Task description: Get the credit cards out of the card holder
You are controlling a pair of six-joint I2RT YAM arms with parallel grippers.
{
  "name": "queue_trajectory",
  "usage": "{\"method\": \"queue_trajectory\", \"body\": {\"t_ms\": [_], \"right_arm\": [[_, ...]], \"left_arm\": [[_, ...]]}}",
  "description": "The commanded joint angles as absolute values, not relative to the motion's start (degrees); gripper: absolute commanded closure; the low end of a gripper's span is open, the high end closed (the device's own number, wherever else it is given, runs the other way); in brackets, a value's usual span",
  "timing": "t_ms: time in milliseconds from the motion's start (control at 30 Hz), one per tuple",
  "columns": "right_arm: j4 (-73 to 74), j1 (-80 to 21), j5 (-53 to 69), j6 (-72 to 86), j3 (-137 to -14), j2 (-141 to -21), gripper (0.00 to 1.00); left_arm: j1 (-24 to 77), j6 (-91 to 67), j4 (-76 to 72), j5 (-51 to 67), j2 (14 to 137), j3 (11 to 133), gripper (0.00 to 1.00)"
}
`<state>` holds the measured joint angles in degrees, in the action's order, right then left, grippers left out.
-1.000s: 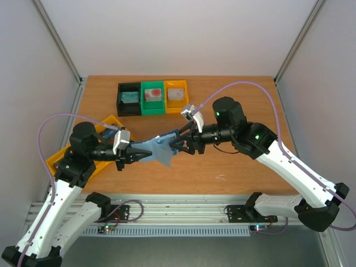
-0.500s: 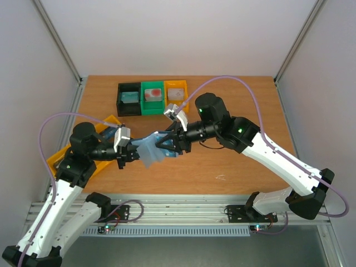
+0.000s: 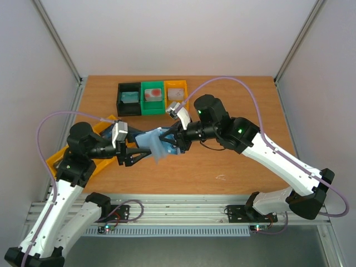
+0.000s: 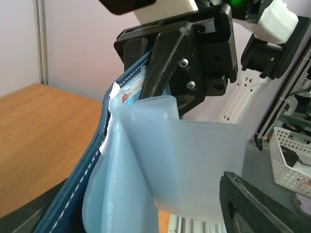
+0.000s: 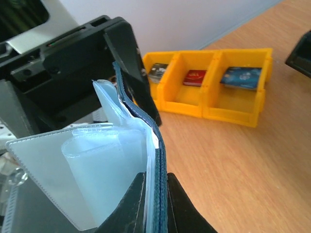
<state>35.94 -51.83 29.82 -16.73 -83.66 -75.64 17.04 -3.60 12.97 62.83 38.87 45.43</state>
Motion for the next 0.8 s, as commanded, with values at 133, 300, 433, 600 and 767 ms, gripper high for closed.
{"method": "queue_trajectory", "body": {"t_ms": [133, 300, 433, 600, 767], "right_arm": [[36.11, -53.13, 24.31, -15.69, -85.16, -74.84, 0.99], [35.99, -55.80, 18.96, -15.74, -88.03, -77.75, 0.99], [34.30, -56.50, 20.94, -16.64, -88.92, -78.47, 0.99], [33.45, -56.51, 24.59, -17.07, -89.02, -78.42, 0.99], [32.12, -56.08, 25.82, -17.41, -86.49, -74.62, 0.75]], "left_arm": [[16.12, -4.64, 12.10, 64.31, 37.85, 44.26, 0.18], [16.73, -7.80, 9.84, 59.61, 39.11, 44.55, 0.13], [18.12, -7.63, 9.50, 58.90, 39.62, 43.94, 0.27], [18.55, -7.25, 8.99, 58.04, 39.57, 43.18, 0.70], [18.47, -8.38, 8.22, 57.17, 38.35, 42.62, 1.00]]}}
